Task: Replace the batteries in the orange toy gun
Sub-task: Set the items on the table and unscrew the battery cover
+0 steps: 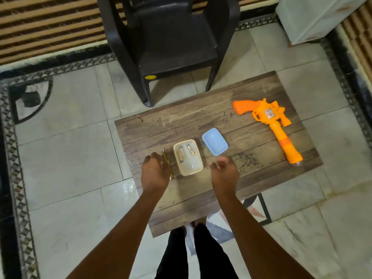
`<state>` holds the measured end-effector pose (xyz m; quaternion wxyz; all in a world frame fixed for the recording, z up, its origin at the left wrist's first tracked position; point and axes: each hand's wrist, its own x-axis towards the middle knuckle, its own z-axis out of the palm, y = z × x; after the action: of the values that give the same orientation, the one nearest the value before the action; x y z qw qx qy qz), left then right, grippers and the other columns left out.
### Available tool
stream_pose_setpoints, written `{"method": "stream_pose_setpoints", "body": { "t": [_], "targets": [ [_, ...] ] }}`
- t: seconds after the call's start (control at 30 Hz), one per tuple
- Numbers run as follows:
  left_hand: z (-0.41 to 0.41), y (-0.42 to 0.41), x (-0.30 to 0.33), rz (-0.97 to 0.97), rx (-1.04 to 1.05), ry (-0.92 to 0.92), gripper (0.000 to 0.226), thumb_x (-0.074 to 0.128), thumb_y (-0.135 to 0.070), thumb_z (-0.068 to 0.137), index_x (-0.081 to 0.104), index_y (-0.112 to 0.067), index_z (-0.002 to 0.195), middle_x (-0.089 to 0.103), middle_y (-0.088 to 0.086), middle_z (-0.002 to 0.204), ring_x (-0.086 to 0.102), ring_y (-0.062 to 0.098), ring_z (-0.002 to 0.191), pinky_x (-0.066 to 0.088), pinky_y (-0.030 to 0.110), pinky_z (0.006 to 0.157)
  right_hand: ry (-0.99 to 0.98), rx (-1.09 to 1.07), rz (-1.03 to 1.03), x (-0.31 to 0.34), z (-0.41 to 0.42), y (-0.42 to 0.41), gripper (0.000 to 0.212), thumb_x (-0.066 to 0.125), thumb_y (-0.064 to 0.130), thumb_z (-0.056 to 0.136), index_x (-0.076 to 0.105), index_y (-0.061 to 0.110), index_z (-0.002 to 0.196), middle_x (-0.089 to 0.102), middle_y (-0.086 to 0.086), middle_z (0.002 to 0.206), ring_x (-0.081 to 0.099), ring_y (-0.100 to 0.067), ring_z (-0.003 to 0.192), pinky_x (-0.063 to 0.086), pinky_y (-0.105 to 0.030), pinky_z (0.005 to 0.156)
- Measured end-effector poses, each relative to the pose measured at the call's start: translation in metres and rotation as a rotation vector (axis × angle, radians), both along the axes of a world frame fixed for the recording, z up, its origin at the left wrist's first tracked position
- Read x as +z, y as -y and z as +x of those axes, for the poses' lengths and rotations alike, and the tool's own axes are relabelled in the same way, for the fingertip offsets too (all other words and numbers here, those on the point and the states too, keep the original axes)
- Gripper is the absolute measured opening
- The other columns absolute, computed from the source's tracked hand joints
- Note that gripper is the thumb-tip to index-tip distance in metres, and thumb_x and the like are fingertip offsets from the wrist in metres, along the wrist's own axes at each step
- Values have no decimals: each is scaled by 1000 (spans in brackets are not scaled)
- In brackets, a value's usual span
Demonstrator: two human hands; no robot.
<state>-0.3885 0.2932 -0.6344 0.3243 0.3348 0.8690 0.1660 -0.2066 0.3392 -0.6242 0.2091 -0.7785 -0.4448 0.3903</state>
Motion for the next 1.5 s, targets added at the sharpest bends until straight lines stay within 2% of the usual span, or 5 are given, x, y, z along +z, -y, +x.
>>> {"method": "stream_pose_setpoints", "body": {
  "t": [0.27, 0.57, 0.97, 1.33, 1.5],
  "targets": [
    [118, -42, 186, 369, -52, 242, 3, 70, -18, 94, 69, -17, 97, 73, -6, 91, 69, 6, 84, 57, 29, 75, -414, -195, 251, 169, 91, -31, 19, 73, 4, 90, 71, 23, 96, 76, -8, 92, 74, -28, 90, 58, -44, 84],
    [317, -123, 320, 622, -86, 382, 4, 70, -18, 96, 74, -17, 96, 76, -9, 90, 72, 5, 84, 58, 30, 80, -498, -240, 483, 319, 289, -85, 15, 73, 1, 90, 72, 16, 91, 75, -10, 86, 74, -25, 83, 56, -29, 76],
    [535, -242, 351, 711, -183, 460, 8, 71, -16, 95, 74, -15, 102, 75, -9, 91, 70, 6, 84, 54, 24, 78, -453, -234, 535, 366, 496, -180, 13, 73, 5, 91, 73, 18, 94, 75, -6, 90, 73, -25, 90, 62, -41, 86],
    [591, -434, 335, 692, -79, 401, 6, 70, -19, 97, 74, -19, 102, 74, -9, 93, 70, 4, 89, 53, 19, 77, -404, 28, 425, 355, 552, -406, 14, 73, 8, 93, 72, 22, 95, 75, 3, 90, 74, -16, 91, 63, -40, 87],
    [580, -536, 356, 713, -22, 316, 4, 71, -17, 96, 73, -20, 99, 72, -10, 88, 68, -3, 80, 48, 9, 71, -420, 201, 439, 364, 539, -514, 12, 74, 8, 92, 72, 18, 96, 74, 7, 89, 72, -9, 88, 60, -27, 82]
  ]
}}
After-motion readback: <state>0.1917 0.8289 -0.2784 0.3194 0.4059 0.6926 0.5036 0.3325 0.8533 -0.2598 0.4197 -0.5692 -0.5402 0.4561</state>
